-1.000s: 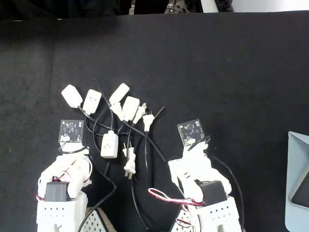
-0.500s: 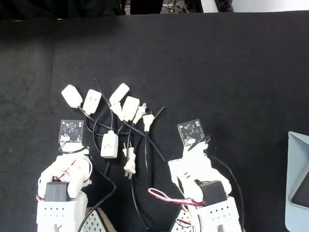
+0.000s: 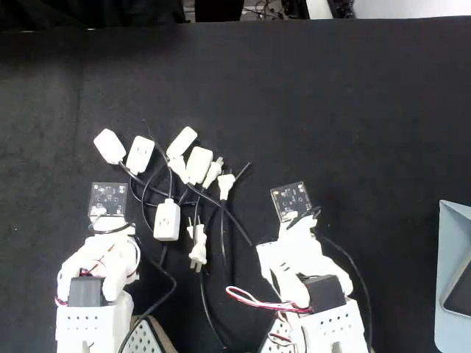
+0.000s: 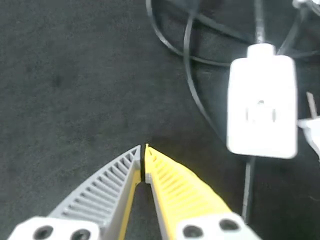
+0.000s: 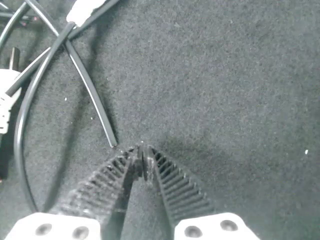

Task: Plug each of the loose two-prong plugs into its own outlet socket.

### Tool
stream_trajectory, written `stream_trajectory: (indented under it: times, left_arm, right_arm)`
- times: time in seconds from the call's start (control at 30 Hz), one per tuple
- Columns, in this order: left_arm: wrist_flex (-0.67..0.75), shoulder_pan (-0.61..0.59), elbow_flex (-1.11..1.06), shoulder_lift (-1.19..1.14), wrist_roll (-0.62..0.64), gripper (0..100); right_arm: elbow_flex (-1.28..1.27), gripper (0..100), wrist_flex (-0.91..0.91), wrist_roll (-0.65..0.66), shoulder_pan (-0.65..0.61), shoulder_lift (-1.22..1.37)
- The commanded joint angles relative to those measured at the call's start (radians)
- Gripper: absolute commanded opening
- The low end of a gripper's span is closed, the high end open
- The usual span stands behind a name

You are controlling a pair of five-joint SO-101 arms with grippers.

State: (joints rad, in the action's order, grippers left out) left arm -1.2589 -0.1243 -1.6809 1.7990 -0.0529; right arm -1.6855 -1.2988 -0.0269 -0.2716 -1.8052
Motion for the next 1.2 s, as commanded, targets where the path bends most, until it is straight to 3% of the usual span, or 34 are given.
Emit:
stream_trajectory:
  times: [0.0,0.57,0.73,0.9,1.0,1.17]
  left_arm:
    - [-0.002,-0.071,-0.008,0.005,-0.005,3]
    - [-0.006,-0.117,0.021,0.005,-0.011,3]
    - [0.002,-0.117,0.022,0.005,-0.235,3]
    - [0.012,-0.125,0.007,0.005,-0.279,3]
    - [0.014,-0.127,0.007,0.005,-0.279,3]
    - [0.015,-0.127,0.004,0.005,-0.279,3]
  right_arm:
    - [0.002,1.3,-0.005,0.003,0.011,-0.085]
    - [0.028,1.5,0.0,0.005,0.014,-0.085]
    - [0.117,1.5,0.029,0.08,0.012,-0.085]
    - [0.246,1.3,0.046,0.031,0.04,-0.077]
    - [0.354,1.3,0.049,0.021,0.038,0.013]
    - [0.575,1.5,0.051,0.0,0.011,0.375]
